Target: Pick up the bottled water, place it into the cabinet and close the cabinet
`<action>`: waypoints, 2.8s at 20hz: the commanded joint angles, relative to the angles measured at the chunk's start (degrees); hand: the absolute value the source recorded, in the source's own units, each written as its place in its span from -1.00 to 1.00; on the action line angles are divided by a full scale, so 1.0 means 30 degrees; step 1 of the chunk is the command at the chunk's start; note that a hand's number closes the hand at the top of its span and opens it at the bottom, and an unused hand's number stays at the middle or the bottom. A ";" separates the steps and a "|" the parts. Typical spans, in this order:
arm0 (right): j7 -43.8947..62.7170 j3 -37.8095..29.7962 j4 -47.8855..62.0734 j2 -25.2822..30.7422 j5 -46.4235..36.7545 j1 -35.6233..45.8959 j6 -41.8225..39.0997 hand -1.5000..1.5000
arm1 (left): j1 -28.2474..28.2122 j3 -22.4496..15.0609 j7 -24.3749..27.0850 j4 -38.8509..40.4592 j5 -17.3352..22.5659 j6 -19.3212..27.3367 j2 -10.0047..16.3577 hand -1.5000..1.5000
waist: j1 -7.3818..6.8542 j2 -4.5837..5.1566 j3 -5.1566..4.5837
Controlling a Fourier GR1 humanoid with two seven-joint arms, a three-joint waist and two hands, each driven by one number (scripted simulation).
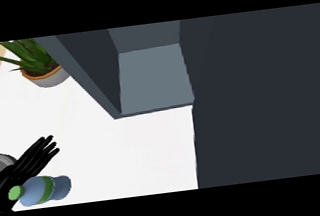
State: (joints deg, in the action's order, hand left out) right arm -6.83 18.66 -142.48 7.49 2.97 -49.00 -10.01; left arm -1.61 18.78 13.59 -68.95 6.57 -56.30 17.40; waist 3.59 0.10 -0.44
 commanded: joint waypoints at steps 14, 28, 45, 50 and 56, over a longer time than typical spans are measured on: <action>-0.1158 -0.0007 -0.2017 0.0642 0.0599 -0.2556 -0.0387 -1.00 | 0.2908 -0.2586 0.7470 0.8417 -0.2250 -0.0562 0.0073 1.00 | -0.0234 0.0066 0.0006; -0.2249 0.0178 -0.1492 0.0517 0.0126 -0.3328 -0.0275 -1.00 | 0.3073 -0.1530 1.0829 0.8737 0.0366 1.2860 -0.5683 1.00 | -0.0754 -0.0060 0.0102; -0.2099 0.0519 -0.2108 0.0733 0.0523 -0.3737 -0.0305 -1.00 | 0.5251 -1.0230 0.6001 0.4119 0.6771 1.9015 -0.5791 1.00 | -0.0921 -0.0119 0.0143; -0.2675 0.0009 -0.0798 0.0696 0.0558 -0.2967 -0.0417 -1.00 | 0.6799 -1.2196 0.6737 0.4115 0.5605 2.2613 -0.5797 1.00 | -0.0832 -0.0078 0.0143; -0.2341 -0.0528 -0.1243 0.0526 0.0932 -0.3409 -0.0143 -1.00 | 0.9585 -1.4521 0.3085 0.2054 0.6556 2.7182 -0.5799 1.00 | -0.0779 -0.0086 0.0146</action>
State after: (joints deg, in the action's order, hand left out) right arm -16.59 17.30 -141.88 9.44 2.78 -58.25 -11.38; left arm 23.39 -19.56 27.08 -59.56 25.04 16.89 0.03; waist 1.18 -0.17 0.01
